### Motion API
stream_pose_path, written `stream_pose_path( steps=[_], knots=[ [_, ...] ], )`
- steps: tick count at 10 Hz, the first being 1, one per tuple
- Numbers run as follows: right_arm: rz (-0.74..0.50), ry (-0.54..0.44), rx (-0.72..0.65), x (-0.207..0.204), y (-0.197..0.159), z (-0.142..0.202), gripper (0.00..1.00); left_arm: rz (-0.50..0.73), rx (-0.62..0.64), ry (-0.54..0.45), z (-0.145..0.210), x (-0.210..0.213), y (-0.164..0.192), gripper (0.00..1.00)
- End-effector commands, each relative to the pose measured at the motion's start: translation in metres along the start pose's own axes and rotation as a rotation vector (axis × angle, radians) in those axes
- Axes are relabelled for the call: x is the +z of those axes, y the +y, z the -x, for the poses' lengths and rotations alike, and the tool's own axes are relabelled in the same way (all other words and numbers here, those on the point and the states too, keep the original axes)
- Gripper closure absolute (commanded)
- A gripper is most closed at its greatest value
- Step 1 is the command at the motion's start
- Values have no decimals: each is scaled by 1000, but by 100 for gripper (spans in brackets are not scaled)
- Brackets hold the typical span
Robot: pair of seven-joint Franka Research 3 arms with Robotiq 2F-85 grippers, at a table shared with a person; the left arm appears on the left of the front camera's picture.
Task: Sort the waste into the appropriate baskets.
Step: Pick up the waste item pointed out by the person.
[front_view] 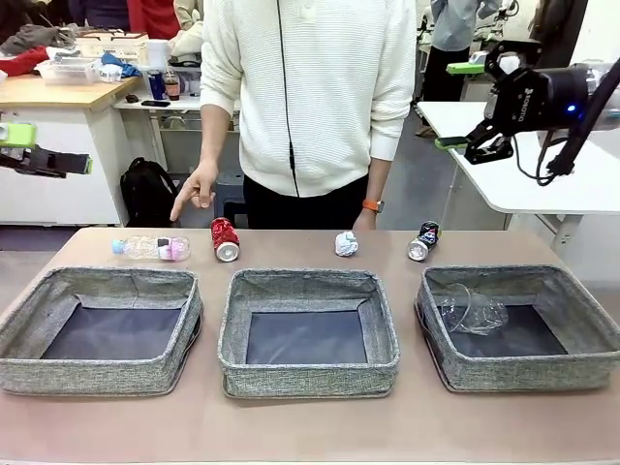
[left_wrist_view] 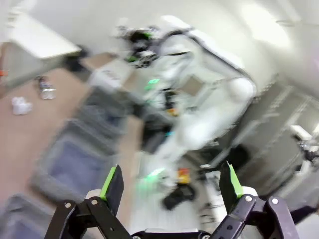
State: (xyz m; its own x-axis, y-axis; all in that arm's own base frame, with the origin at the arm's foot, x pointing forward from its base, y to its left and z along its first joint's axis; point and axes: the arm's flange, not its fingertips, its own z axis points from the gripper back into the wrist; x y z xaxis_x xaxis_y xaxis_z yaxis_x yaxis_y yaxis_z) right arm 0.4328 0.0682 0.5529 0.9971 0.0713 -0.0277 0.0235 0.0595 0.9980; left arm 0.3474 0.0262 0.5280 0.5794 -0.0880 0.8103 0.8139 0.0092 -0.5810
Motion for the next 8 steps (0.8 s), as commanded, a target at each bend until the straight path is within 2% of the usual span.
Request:
stream_pose_path(
  steps=[1, 2, 3, 4, 5, 7, 8],
  knots=[
    [20, -7, -21, 0, 4, 2, 0, -929, -43, 412, -10, 27, 46, 0],
    [20, -7, -21, 0, 4, 2, 0, -997, -36, 504, -9, 40, 61, 0],
    [20, -7, -21, 0, 4, 2, 0, -1086, -108, 529, -10, 43, 70, 0],
    [20, -7, -21, 0, 4, 2, 0, -1092, -66, 371, -17, 38, 73, 0],
    [20, -7, -21, 0, 4, 2, 0, -443, -140, 250, -18, 55, 60, 0],
    [20, -7, -21, 0, 4, 2, 0, -443, -140, 250, -18, 55, 60, 0],
    [20, -7, -21, 0, 4, 2, 0, -559, -168, 277, -20, 57, 72, 0]
  ],
)
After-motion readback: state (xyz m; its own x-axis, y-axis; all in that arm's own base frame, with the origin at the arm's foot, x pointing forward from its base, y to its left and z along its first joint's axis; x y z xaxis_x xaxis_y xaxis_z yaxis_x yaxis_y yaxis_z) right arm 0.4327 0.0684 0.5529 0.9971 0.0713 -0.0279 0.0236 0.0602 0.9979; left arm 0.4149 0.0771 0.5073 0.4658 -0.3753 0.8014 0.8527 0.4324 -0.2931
